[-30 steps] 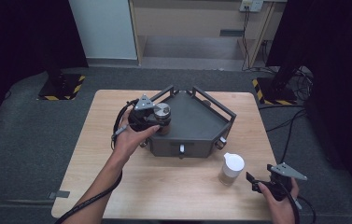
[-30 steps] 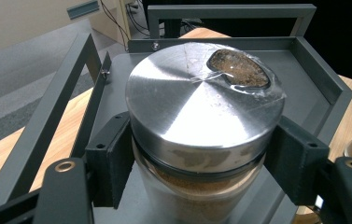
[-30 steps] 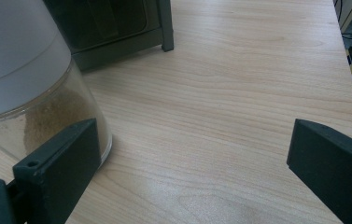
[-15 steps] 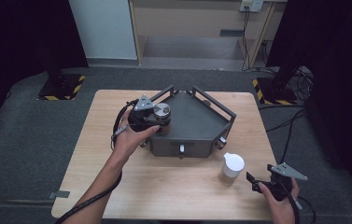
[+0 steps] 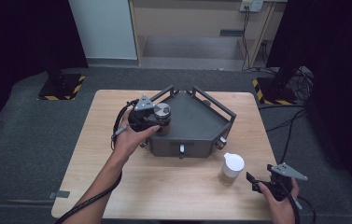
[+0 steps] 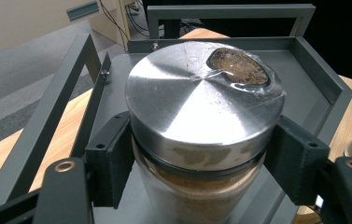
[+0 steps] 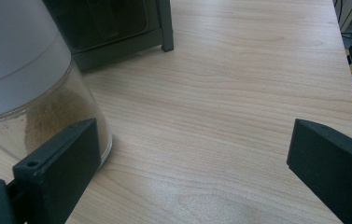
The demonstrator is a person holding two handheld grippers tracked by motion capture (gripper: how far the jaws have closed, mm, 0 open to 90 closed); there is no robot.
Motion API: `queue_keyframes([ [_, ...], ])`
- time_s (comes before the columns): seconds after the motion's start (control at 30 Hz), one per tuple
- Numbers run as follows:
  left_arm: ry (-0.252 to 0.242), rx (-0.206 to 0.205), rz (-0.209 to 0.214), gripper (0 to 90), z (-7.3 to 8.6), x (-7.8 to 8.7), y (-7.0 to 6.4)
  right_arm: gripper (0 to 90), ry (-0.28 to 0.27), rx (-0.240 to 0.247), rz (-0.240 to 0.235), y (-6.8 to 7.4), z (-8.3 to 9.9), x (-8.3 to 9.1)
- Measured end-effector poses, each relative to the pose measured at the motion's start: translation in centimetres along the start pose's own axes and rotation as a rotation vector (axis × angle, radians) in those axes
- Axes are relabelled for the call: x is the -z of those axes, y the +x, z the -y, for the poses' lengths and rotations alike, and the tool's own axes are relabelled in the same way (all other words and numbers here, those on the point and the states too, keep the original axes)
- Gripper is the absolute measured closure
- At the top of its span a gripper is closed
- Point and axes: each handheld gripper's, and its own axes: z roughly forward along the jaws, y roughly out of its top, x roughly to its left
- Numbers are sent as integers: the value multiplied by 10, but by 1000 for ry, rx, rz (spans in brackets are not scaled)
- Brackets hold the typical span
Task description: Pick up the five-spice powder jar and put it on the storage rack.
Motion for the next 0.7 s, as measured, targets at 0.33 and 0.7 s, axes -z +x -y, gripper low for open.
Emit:
queue_keyframes([
  [0.33,2,1,-1,295,-1,0,0,32,-1,-1,-2,0,0,0],
  [0.7,1,4,-3,294,0,0,-1,32,-1,2,-3,0,0,0],
])
